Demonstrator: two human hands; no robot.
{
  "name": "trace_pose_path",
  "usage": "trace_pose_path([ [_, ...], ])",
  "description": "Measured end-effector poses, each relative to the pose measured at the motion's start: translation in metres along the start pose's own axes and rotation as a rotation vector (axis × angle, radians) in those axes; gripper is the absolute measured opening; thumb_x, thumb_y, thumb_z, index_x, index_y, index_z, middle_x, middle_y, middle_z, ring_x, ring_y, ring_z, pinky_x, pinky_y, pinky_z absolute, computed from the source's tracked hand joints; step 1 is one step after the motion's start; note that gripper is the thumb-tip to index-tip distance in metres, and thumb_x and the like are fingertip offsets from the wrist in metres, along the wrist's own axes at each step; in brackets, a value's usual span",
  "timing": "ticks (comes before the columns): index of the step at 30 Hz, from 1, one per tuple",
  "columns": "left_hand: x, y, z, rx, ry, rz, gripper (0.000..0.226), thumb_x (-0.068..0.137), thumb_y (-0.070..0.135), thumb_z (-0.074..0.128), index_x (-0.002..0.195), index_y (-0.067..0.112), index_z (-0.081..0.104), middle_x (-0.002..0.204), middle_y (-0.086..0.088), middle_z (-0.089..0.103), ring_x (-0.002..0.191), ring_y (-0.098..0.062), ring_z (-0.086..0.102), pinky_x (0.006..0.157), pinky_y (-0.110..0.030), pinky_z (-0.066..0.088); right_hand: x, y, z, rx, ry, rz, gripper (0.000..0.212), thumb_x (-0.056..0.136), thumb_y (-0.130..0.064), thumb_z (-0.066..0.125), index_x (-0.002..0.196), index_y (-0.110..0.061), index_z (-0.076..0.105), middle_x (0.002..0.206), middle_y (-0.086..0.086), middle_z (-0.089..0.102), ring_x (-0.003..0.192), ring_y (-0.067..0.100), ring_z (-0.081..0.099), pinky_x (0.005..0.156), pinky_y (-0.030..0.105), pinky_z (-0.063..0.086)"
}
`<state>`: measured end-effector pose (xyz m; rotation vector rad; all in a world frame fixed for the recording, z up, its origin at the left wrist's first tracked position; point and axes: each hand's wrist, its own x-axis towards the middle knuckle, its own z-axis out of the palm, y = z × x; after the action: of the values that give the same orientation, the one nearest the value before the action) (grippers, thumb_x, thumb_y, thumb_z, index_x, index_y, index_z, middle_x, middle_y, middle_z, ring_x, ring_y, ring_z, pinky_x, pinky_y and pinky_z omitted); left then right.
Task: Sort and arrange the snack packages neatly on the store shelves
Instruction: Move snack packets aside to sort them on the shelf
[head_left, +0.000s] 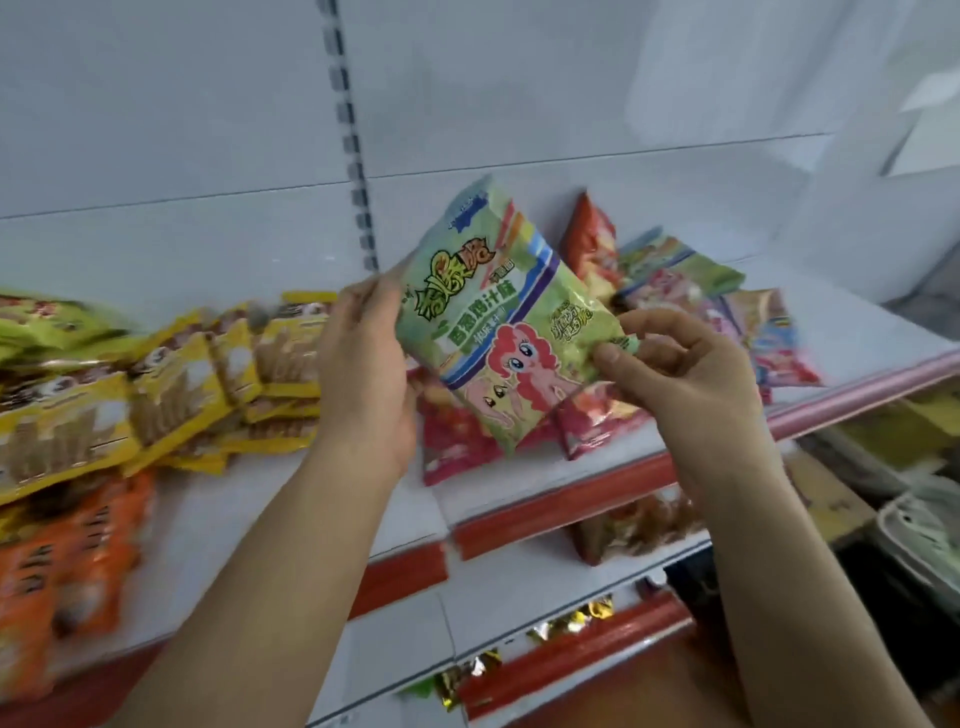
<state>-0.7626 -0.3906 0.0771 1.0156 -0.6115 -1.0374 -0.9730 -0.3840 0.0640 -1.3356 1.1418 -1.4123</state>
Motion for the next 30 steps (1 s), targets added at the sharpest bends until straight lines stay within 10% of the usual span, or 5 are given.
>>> trace_pose_path([
  [15, 0.085, -0.067, 0.204, 0.739, -0.191, 0.221, 0.010, 0.090, 0.014, 0.076, 0.095, 0.011, 0.067, 0.092, -0.009, 0.073, 0.059, -0.020, 0.073, 0.056, -0.036, 0.058, 0.148, 0.025, -0.181, -0.194, 0.227, 0.020, 0.017, 0.096, -0.007, 0.063, 0.107, -0.014, 0.052, 0.088, 0.013, 0.058, 0.046, 0.017, 0.061, 0.053, 0.038, 0.053],
  [20, 0.110, -0.078, 0.239, 0.805, -0.221, 0.115, 0.009, 0.090, 0.018, 0.067, 0.099, 0.018, 0.068, 0.105, -0.006, 0.072, 0.089, -0.021, 0.076, 0.083, -0.043, 0.062, 0.187, 0.028, -0.174, -0.237, 0.162, 0.047, 0.020, 0.094, -0.005, 0.064, 0.109, -0.014, 0.057, 0.097, 0.016, 0.066, 0.057, 0.023, 0.072, 0.058, 0.041, 0.062],
  [24, 0.102, -0.078, 0.237, 1.060, -0.276, 0.223, 0.049, 0.090, 0.025, 0.065, 0.138, 0.013, 0.059, 0.139, -0.005, 0.059, 0.129, -0.020, 0.055, 0.112, -0.039, 0.043, 0.199, 0.031, -0.169, -0.377, 0.092, 0.016, 0.022, 0.089, -0.018, 0.070, 0.110, -0.021, 0.067, 0.105, 0.004, 0.068, 0.075, 0.023, 0.075, 0.072, 0.042, 0.063],
  [30, 0.083, -0.038, 0.192, 1.483, -0.352, 0.553, 0.048, 0.095, 0.026, 0.058, 0.141, 0.015, 0.055, 0.142, -0.004, 0.058, 0.131, -0.022, 0.053, 0.108, -0.032, 0.039, 0.188, 0.021, -0.162, -0.845, 0.052, -0.130, 0.038, 0.090, -0.027, 0.066, 0.128, -0.030, 0.062, 0.141, 0.004, 0.039, 0.091, 0.011, 0.054, 0.088, 0.037, 0.052],
])
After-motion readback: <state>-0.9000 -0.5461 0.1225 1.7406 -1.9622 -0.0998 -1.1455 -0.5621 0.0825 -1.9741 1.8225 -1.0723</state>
